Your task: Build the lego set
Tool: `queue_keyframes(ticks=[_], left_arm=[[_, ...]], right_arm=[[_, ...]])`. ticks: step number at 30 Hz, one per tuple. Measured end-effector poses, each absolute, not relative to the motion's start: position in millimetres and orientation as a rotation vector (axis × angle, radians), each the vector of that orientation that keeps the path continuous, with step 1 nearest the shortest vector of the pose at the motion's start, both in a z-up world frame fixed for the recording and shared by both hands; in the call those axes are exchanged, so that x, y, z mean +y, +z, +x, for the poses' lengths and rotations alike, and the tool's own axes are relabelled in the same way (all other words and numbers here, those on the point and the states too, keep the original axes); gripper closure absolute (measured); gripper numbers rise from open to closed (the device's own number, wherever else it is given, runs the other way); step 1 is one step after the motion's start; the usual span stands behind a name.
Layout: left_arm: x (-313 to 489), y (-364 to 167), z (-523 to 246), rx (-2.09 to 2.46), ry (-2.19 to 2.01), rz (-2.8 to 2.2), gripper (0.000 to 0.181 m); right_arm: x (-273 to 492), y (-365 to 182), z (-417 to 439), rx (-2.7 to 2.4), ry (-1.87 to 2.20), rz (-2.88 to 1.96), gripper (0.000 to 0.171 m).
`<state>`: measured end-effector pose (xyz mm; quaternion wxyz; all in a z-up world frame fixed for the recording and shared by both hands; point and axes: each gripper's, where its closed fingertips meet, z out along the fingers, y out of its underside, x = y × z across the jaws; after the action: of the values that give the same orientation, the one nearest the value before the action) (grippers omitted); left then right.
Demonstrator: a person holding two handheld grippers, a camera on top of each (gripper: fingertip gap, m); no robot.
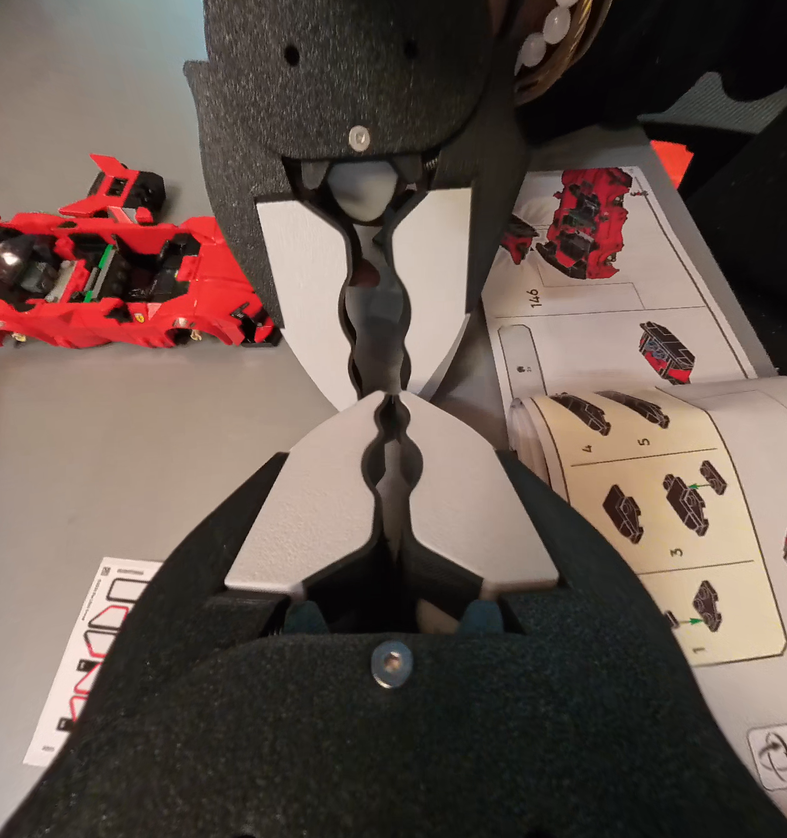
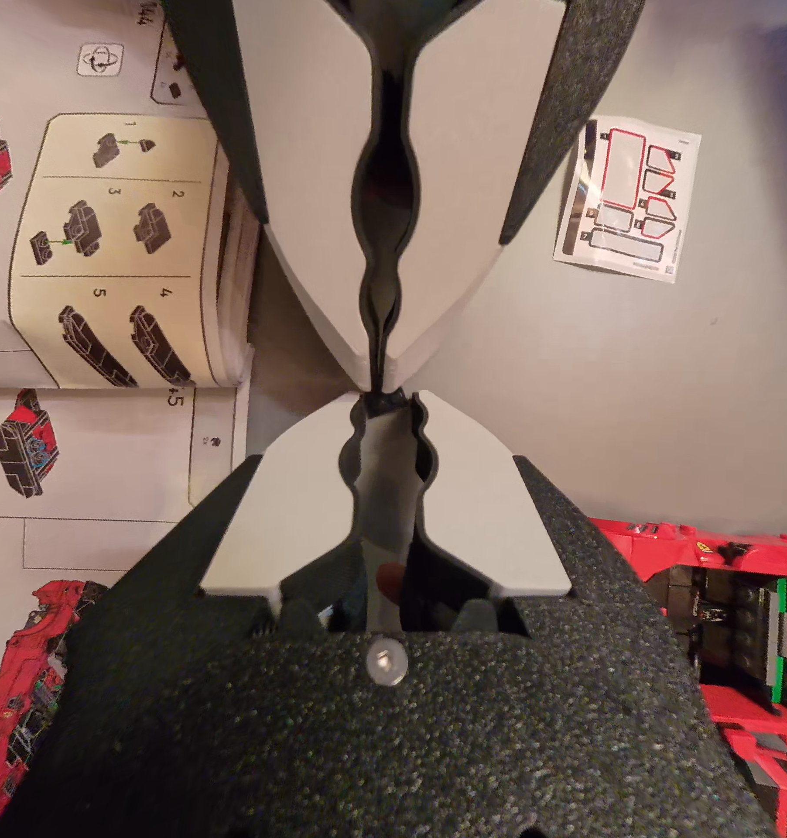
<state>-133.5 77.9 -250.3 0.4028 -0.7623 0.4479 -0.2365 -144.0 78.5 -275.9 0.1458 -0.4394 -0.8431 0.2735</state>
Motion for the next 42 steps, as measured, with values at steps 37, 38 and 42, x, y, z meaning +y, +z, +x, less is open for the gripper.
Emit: queue_keyframes(ticks=[37, 38, 42], left_arm=[[77.9, -268.1, -143.1, 1.079, -0.674, -2.083, 0.181], [77.8, -268.2, -143.1, 1.078, -0.676, -2.085, 0.181], [77.5, -268.7, -142.5, 1.072, -0.672, -2.107, 0.181]], right_arm=[[77.3, -275.9, -143.7, -2.407, 0.838, -1.231, 0.155], [77.2, -275.9, -143.6, -2.407, 0.836, -1.230, 0.155], [77.2, -276.0, -143.6, -2.413, 0.829, -1.230, 0.155]])
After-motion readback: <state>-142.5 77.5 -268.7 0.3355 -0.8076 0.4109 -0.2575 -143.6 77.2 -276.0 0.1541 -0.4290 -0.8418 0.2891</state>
